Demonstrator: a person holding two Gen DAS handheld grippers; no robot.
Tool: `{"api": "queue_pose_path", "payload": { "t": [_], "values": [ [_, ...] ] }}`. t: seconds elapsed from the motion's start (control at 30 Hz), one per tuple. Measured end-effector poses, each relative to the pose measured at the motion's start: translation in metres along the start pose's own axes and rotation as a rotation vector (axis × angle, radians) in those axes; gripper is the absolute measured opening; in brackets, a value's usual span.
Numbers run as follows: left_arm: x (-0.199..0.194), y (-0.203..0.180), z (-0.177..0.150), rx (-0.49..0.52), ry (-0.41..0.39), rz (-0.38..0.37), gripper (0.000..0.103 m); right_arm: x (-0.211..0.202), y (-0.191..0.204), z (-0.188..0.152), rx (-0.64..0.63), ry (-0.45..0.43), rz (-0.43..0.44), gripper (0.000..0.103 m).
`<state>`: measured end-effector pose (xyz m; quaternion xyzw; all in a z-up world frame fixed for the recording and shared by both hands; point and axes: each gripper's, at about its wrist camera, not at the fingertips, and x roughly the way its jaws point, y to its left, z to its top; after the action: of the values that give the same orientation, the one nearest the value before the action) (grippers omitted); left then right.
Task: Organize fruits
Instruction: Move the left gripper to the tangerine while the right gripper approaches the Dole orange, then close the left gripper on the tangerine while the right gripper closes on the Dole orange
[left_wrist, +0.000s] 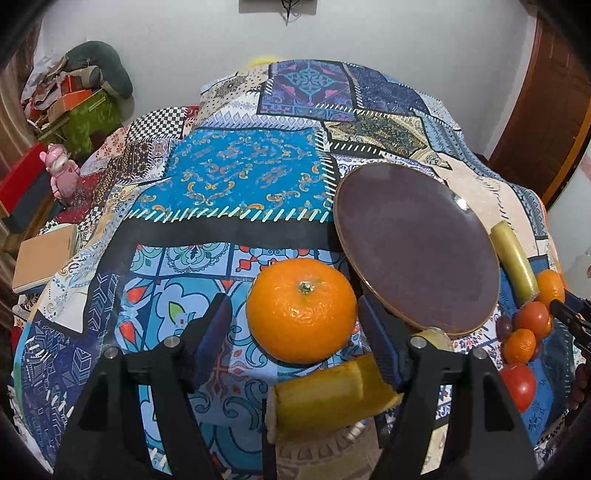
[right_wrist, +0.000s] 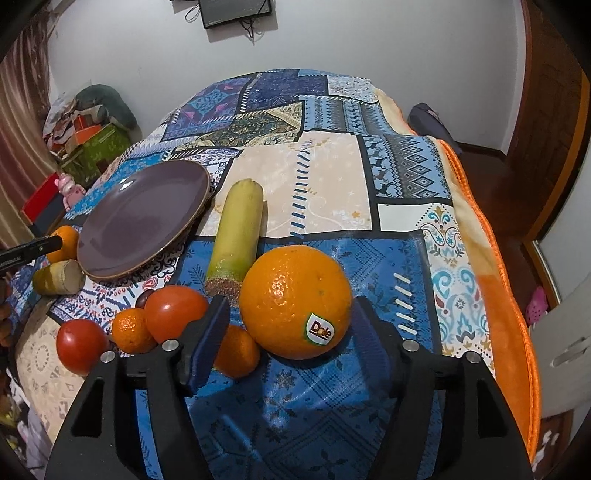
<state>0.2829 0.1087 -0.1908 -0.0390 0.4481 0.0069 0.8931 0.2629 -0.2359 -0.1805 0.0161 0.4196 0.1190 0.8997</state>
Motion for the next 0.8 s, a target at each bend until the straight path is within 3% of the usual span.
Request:
{"api": "queue_pose_path", "payload": {
  "t": [0.37, 0.8],
  "values": [
    [0.021, -0.002, 0.000, -0.003, 0.070, -0.021, 0.067, 0.006, -0.011, -0.001, 0.046, 0.017, 0.014, 0.072],
    [0.024, 0.000, 0.002, -0.006, 0.069, -0.045, 0.067, 0.019, -0.010, 0.003, 0.059, 0.040, 0.031, 0.070]
  ]
}}
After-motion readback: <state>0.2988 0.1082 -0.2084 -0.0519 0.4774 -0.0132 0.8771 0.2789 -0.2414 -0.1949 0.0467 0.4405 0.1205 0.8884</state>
